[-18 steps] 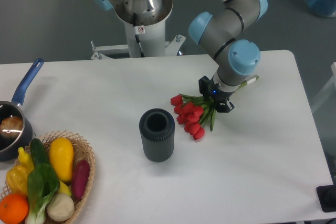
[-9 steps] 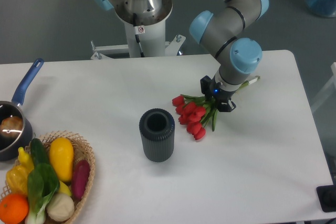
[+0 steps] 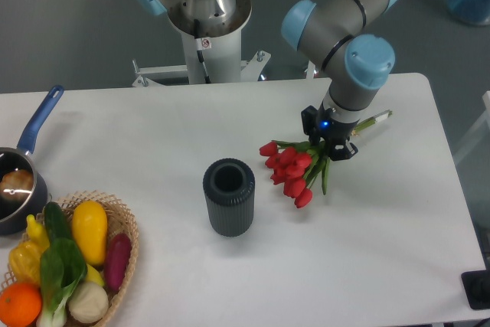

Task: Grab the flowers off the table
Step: 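Lift the gripped red tulip bunch up off the table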

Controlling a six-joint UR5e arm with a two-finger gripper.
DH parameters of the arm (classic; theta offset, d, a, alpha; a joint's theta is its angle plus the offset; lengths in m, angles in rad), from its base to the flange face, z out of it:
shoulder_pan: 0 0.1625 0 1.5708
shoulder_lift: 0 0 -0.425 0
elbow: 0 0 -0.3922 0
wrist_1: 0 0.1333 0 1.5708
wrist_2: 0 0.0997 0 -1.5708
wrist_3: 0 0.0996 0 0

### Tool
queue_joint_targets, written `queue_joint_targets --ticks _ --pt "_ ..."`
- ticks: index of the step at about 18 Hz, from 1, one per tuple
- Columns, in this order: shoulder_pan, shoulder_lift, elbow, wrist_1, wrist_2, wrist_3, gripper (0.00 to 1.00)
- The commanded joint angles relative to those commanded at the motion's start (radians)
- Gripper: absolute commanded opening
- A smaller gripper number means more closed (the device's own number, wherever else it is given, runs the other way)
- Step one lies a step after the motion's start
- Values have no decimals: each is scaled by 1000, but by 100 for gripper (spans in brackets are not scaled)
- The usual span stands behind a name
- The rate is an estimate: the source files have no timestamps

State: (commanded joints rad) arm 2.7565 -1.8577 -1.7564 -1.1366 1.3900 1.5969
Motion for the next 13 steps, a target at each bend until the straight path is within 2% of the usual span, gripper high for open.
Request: queue_joint_targets --ticks 7,13 --pt "52 38 34 -3 -213 -2 34" --pt "49 38 98 -2 -360 -38 34"
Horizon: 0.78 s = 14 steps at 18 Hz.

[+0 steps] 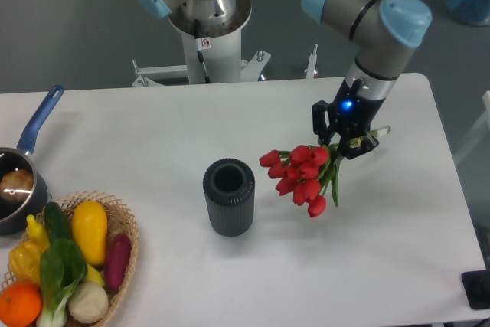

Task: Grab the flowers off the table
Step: 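Lift the gripped red tulip bunch up off the table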

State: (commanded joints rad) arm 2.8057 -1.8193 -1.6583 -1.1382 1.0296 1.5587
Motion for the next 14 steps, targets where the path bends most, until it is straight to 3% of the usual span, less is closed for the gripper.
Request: queue_joint_targets --ticks 5,14 --pt "8 0 66 0 -123 -43 34" --pt "29 -2 83 2 -241 -88 34"
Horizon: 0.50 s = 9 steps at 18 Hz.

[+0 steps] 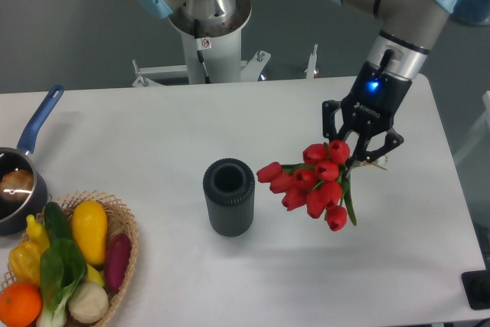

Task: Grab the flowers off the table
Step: 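Lift the gripped red tulip bunch up off the table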

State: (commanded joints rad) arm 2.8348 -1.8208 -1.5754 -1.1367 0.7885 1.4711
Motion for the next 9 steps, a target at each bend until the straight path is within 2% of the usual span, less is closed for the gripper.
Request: queue_joint_targets --ticks 9 --pt "-2 2 0 2 -11 0 34"
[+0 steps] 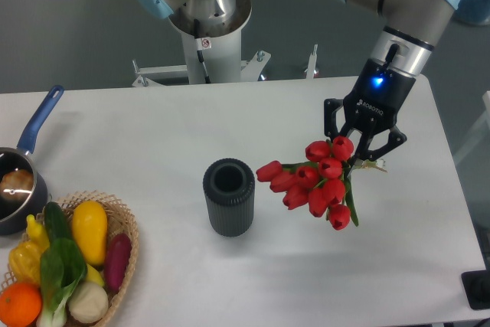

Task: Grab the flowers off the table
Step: 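Lift the gripped red tulip bunch up off the table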

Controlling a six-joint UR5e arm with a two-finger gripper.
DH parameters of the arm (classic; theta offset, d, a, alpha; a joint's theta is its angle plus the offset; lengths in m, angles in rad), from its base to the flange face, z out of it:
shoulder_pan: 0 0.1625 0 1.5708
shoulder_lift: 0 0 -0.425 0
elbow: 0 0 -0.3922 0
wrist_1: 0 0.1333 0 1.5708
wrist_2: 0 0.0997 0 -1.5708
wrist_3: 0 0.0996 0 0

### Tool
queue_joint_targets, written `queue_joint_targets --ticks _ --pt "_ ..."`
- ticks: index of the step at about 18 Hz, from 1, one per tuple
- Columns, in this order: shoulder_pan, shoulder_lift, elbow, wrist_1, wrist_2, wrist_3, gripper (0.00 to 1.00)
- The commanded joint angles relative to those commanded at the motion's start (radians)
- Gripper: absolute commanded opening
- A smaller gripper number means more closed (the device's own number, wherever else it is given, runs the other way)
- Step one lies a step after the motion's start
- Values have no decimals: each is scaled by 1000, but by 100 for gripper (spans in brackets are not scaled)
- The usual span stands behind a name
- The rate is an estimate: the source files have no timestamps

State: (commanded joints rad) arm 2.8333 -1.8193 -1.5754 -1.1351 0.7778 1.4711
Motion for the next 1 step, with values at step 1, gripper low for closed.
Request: queue_joint_targets --ticks 1 --pt "0 0 0 0 -5 0 34"
